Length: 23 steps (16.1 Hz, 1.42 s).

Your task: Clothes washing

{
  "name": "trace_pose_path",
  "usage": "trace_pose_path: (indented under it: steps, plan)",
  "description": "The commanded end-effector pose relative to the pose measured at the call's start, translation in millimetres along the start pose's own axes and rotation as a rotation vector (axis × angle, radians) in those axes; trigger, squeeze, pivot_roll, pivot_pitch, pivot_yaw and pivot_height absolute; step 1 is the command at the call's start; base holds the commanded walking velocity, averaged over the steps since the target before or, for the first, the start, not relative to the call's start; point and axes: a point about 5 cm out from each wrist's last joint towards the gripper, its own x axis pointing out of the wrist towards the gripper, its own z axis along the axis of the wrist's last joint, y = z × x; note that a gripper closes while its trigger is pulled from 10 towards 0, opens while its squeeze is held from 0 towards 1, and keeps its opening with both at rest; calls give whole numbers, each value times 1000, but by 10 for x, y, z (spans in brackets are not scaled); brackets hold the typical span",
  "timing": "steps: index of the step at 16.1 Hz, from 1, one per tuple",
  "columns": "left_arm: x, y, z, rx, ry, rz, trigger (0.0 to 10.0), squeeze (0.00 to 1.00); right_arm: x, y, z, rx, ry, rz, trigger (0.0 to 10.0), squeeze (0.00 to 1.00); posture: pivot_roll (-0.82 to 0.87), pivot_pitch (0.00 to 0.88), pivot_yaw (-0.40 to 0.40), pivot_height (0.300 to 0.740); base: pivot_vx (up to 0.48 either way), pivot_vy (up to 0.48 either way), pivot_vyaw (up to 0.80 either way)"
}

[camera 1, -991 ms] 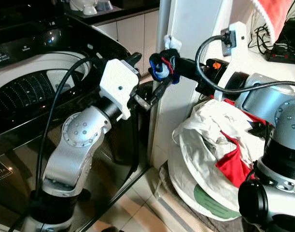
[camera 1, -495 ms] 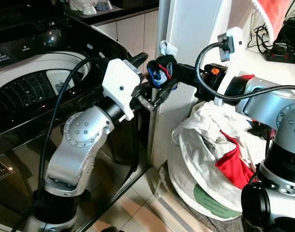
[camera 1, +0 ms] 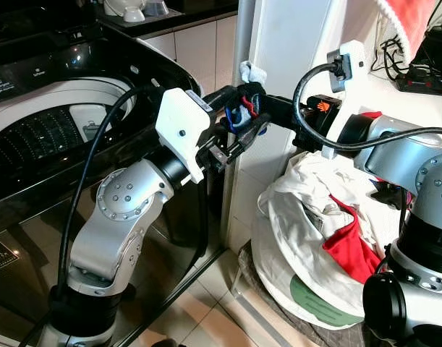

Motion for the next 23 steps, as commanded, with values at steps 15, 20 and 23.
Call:
trace_pose_path:
  steps: [15, 20, 23]
  plan:
    - [-5, 72, -16, -14, 24, 40, 0, 0, 7, 42, 33, -24, -28, 11, 0, 0, -58, 0, 8, 740, 0, 0, 0]
    - [7, 111, -19, -11, 21, 57, 0, 0, -10, 62, 57, -48, -45, 8, 6431, 604, -67, 0, 21, 740, 0, 0, 0]
    - [23, 125, -22, -7, 20, 61, 0, 0, -19, 65, 58, -54, -48, 5, 9922, 804, -71, 0, 26, 740, 0, 0, 0]
